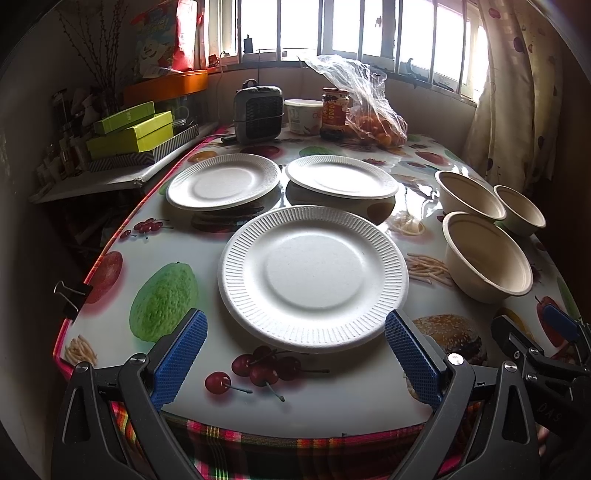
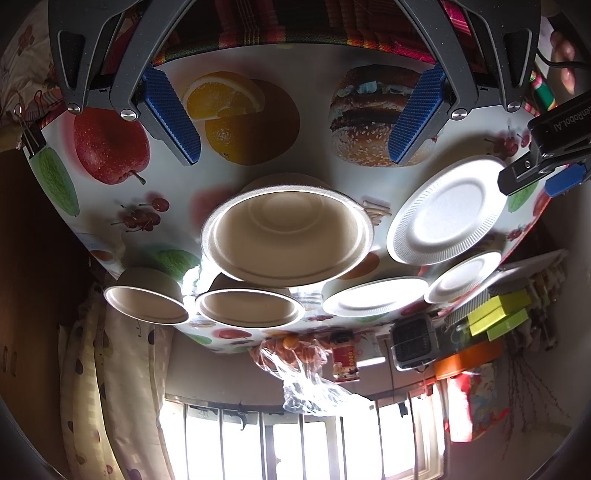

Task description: Organize plates and bowls

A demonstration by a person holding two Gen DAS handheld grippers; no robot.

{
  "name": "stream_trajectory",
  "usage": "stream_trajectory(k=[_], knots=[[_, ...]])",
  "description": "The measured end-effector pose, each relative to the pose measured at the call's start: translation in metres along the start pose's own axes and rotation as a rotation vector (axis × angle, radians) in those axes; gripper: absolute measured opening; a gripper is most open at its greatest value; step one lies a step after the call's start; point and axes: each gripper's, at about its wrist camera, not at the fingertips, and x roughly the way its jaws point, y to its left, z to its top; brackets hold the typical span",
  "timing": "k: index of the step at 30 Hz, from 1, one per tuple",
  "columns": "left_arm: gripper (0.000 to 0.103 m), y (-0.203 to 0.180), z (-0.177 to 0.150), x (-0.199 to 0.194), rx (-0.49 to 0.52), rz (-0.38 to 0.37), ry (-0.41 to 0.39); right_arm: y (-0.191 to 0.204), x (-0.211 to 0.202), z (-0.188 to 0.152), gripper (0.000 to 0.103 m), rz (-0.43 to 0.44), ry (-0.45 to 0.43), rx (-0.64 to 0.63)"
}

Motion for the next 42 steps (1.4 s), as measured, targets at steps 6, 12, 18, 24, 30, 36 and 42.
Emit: stream_trajectory(k=[6,12,18,24,30,36,42], knots=[[0.098,0.0,0.0,0.0,0.0,0.0,0.0,0.0,0.0,0.0,0.103,0.0,0.0,0.0],[0.098,0.0,0.003,-0.003,0.0,0.003,-0.011,0.0,-0.003,0.003,0.103,0.008,-0.009,-0.002],[0.097,0.004,0.009,-0.006,-0.005,0.003,-0.028,0.005,-0.007,0.01,0.103,0.026,-0.036,-0.019],[0.098,0.015,0.018,-0.005,-0.035,0.015,-0.044,0.015,-0.009,0.022,0.103,0.066,-0.064,-0.061],[0.098,0.034,0.03,0.001,-0.073,0.033,-0.039,0.03,-0.002,0.046,0.103,0.107,-0.088,-0.098],[0.097,0.057,0.047,0.011,-0.111,0.065,-0.032,0.044,0.012,0.074,0.103,0.143,-0.09,-0.125],[0.097,0.081,0.067,0.021,-0.134,0.106,-0.037,0.061,0.026,0.103,0.103,0.186,-0.094,-0.171]])
